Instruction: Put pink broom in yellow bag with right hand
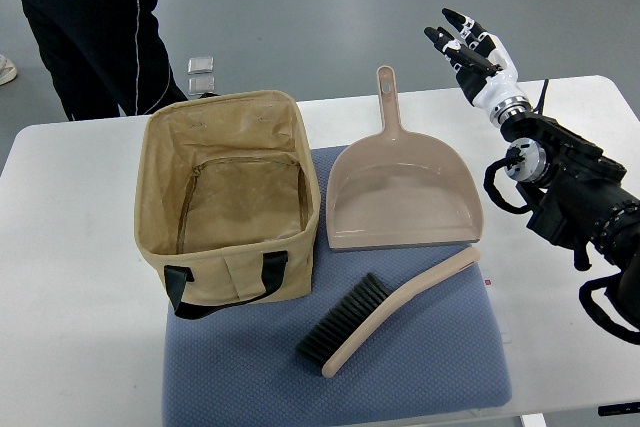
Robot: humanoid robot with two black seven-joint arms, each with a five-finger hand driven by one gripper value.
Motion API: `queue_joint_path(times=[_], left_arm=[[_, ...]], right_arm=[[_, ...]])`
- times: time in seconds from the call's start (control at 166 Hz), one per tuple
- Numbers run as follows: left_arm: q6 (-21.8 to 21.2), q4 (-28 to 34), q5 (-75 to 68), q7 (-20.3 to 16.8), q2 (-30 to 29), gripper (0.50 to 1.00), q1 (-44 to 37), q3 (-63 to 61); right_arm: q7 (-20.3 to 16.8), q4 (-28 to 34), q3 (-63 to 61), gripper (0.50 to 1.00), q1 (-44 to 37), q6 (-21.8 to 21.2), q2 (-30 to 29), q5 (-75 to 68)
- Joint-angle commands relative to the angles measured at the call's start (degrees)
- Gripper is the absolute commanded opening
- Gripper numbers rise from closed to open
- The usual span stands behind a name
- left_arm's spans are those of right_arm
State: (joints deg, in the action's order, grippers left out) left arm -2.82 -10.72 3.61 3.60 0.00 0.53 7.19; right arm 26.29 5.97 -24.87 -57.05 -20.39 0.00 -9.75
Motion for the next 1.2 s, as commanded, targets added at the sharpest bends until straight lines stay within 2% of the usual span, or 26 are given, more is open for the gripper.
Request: queue_joint_path(times=[0.0, 0.893, 1.195], left_arm=[[0.01, 0.08, -0.01, 0.00, 0.00, 1.000, -0.01, 0.02], [0.01, 0.08, -0.01, 0.00, 0.00, 1.000, -0.09, 0.02], [0.01, 0.08, 0.00, 0.00, 0.00, 1.000, -0.09, 0.02]], right_arm=[[-0.01, 0.00, -0.01, 0.930, 0.01, 0.00, 0.00, 0.00], [-0.10, 0.00, 0.26, 0.930, -0.52, 0.09, 0.00, 0.00], [-0.10, 0.00, 0.43, 0.930, -1.49, 1.93, 0.00, -0.26]])
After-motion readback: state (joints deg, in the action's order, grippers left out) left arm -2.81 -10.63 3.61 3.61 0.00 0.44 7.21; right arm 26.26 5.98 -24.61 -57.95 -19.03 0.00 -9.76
